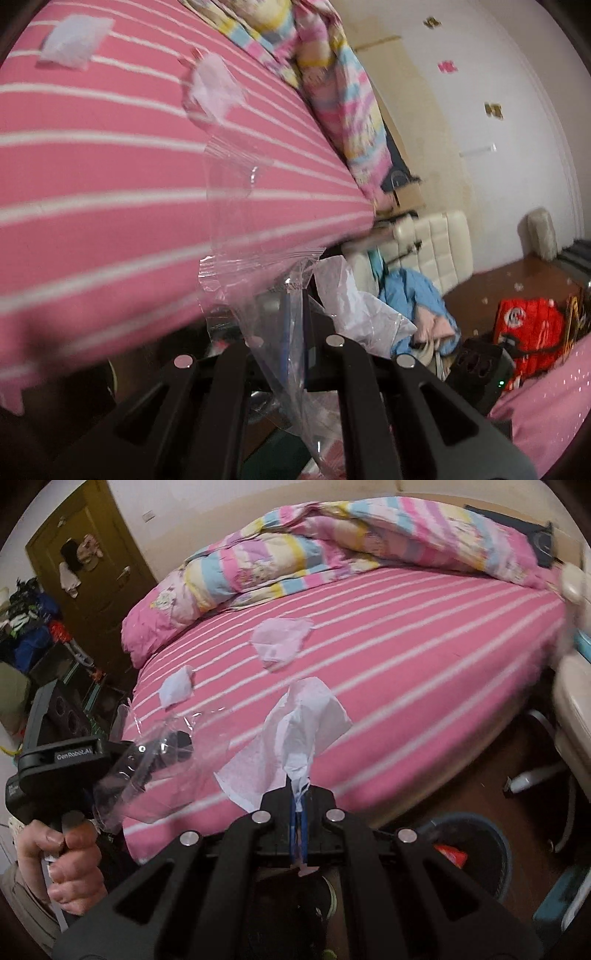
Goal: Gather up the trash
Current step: 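Carry the clear bag and white tissue over the black bin, then open both tools to drop the bag and tissue into the bin, then move both tools back toward the bed, then grasp the blue wipe packet with left tool while right grasps white tissue, then carry the wipe packet and white tissue over the black bin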
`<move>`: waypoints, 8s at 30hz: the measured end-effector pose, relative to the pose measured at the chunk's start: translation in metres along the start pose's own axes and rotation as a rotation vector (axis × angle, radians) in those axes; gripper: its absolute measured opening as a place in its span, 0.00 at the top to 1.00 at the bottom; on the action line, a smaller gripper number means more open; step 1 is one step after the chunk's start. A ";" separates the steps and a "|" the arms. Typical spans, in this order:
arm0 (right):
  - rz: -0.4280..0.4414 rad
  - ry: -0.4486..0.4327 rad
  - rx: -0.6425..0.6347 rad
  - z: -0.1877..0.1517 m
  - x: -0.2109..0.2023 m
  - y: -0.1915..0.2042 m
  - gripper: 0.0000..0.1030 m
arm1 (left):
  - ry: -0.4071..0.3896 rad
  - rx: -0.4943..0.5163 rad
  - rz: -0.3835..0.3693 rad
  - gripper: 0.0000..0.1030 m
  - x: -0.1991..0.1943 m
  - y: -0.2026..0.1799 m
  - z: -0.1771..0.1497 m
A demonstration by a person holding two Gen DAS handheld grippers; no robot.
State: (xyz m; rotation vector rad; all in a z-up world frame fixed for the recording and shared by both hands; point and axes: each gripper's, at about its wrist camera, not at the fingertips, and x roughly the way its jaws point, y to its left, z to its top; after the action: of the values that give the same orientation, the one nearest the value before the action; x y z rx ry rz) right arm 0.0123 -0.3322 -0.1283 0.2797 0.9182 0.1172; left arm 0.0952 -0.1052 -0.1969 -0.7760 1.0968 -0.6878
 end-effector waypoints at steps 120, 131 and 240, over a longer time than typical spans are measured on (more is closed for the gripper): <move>0.036 -0.108 -0.240 0.021 0.038 0.172 0.13 | -0.339 -0.121 0.269 0.15 -0.143 0.100 0.046; 0.121 -0.092 -0.324 0.056 0.144 0.226 0.13 | -0.386 -0.150 0.314 0.15 -0.154 0.174 0.121; 0.289 -0.077 -0.201 0.060 0.060 0.165 0.98 | -0.301 -0.009 0.361 0.81 -0.116 0.051 0.055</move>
State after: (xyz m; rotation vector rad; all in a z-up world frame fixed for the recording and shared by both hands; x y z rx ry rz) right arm 0.0993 -0.1729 -0.0923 0.2271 0.7788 0.4592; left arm 0.1171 0.0275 -0.1663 -0.6419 0.9312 -0.2514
